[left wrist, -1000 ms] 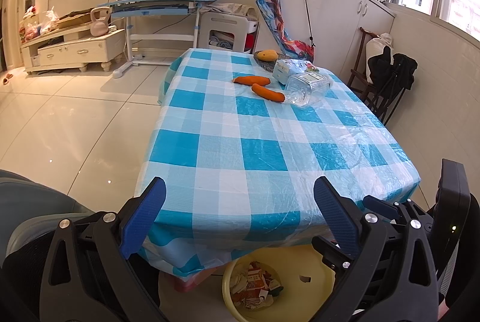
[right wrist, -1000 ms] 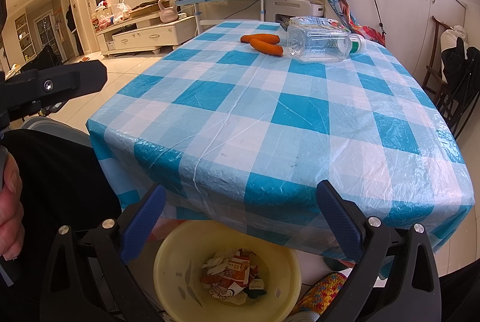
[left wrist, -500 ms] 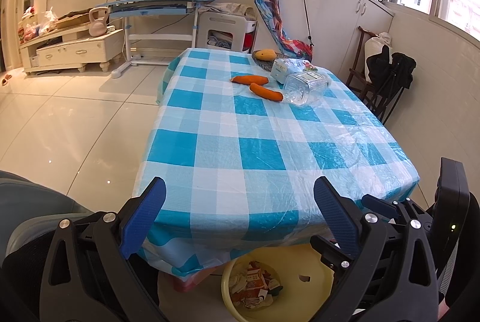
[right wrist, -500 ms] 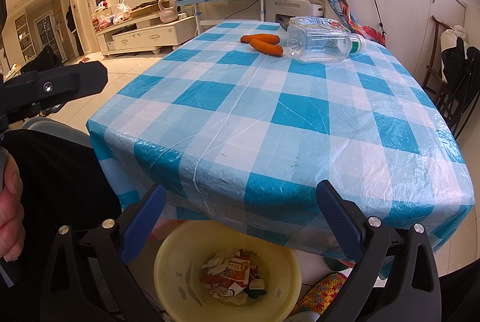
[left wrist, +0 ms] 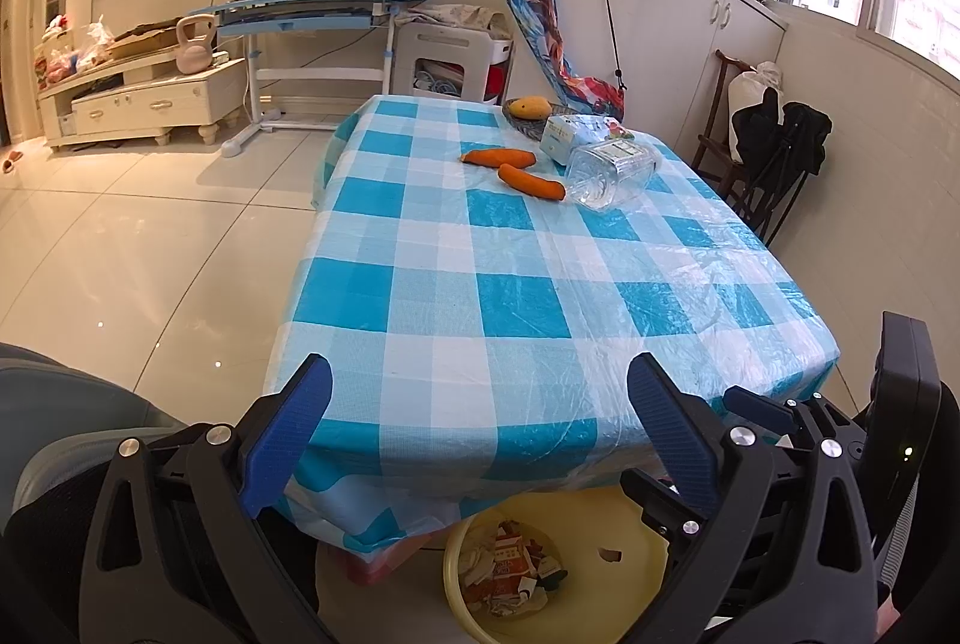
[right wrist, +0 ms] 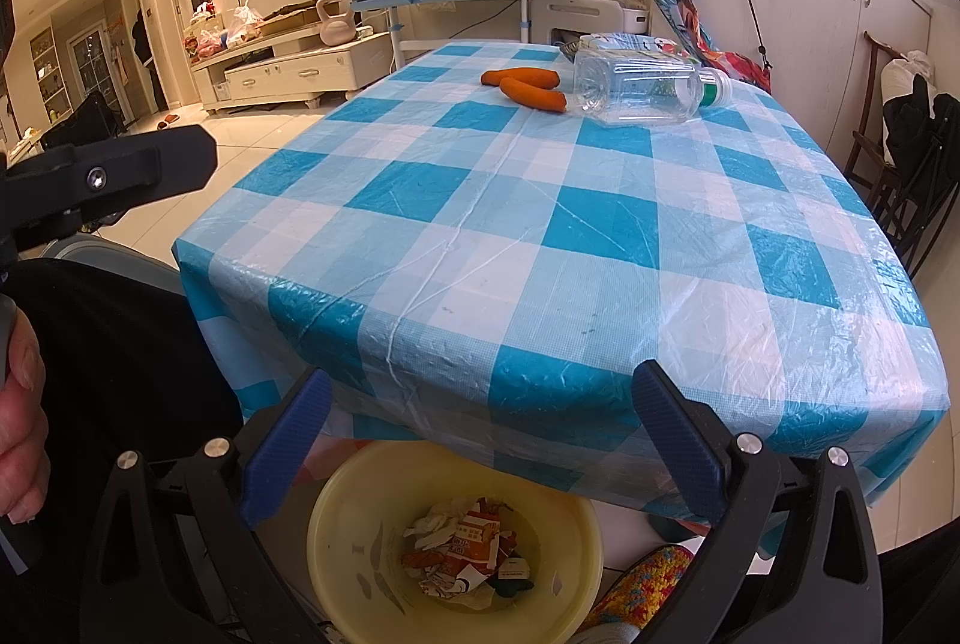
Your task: Collect trash
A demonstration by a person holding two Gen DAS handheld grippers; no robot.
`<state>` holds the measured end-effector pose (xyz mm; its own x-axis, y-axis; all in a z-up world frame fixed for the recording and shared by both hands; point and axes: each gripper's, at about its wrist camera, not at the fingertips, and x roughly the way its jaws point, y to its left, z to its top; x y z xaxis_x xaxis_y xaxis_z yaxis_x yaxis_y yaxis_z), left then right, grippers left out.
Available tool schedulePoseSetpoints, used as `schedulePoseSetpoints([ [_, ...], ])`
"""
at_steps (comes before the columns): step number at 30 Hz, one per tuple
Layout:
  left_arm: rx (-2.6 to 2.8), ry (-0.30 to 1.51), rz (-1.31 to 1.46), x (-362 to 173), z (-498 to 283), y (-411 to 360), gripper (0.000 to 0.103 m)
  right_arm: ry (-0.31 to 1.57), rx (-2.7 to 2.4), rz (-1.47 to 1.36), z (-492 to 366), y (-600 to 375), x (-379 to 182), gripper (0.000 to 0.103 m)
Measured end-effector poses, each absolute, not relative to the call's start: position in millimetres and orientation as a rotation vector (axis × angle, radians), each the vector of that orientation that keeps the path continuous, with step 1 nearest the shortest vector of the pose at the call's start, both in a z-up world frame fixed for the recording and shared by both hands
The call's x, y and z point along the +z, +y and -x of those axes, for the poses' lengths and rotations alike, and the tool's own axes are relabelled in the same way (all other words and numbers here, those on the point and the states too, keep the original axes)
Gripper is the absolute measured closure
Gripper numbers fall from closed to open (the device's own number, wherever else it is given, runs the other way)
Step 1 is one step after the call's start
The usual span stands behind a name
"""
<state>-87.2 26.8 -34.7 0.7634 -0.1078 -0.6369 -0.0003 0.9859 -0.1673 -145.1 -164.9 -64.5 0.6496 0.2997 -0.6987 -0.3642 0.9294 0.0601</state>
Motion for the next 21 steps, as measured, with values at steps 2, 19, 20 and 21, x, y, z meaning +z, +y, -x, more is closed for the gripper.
schedulePoseSetpoints([
  [2, -0.059, 0.701, 0.164, -34.6, 86.9, 27.0, 0.008, 0.778, 0.378, 0.088, 145.3, -164.3, -64.6, 0.006],
  [19, -0.039, 0.791, 0.242, -50.5, 67.1, 37.8, 0.008, 0.695, 0.370, -0.054, 115.2, -212.6, -15.5, 0.007],
  [20, -0.041, 0.795, 0.226, -50.0, 64.2, 35.1, 0.008, 0.691, 0.375, -0.048, 110.8, -213.7, -12.3, 0.007],
  [21, -0.040, 0.794, 0.211, -48.7, 62.2, 32.4, 0.008, 0.684, 0.383, -0.043, 104.9, -214.5, -8.2, 0.007],
])
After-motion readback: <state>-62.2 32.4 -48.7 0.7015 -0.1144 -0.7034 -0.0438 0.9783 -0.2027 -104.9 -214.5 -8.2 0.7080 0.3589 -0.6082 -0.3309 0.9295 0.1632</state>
